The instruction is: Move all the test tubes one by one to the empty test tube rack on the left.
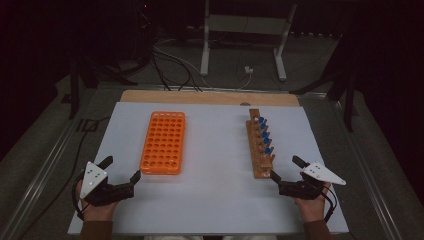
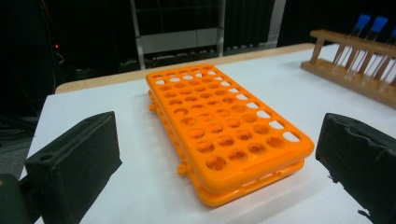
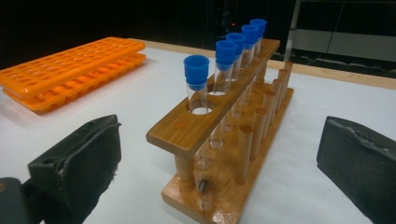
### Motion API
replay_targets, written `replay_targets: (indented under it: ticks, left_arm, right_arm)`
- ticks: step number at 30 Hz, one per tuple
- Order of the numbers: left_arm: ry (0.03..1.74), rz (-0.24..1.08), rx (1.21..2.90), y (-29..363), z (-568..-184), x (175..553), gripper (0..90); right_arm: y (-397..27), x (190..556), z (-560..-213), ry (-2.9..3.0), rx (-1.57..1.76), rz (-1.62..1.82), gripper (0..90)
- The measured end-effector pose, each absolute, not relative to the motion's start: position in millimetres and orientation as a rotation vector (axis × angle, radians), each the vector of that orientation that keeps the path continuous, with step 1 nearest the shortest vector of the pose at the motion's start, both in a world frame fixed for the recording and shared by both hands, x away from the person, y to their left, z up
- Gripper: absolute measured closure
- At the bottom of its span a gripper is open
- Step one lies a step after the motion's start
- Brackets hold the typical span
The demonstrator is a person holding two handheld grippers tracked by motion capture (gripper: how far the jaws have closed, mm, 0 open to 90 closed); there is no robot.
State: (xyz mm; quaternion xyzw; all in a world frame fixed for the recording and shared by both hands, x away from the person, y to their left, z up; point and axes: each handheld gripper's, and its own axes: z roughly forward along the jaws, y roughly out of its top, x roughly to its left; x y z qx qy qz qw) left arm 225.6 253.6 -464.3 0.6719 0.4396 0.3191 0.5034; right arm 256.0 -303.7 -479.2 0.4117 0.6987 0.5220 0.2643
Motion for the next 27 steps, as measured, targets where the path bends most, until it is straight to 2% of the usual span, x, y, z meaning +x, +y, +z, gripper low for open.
replay_targets:
  ticks: [10, 14, 27]
  left_arm:
    - [1.115, 0.768, 1.573, 263.4, -465.4, 224.0, 0.6]
    - [1.129, 0.762, 1.563, 264.5, -466.4, 224.1, 0.6]
    - [1.151, 0.744, 1.592, 261.5, -471.8, 227.5, 0.6]
  right_arm:
    - [-302.0, 256.7, -477.0, 1.918, 1.128, 1.414, 0.0]
    - [-302.5, 256.3, -470.7, 1.922, 1.129, 1.423, 2.9]
    - [-284.1, 273.1, -460.4, 2.066, 1.052, 1.369, 34.3]
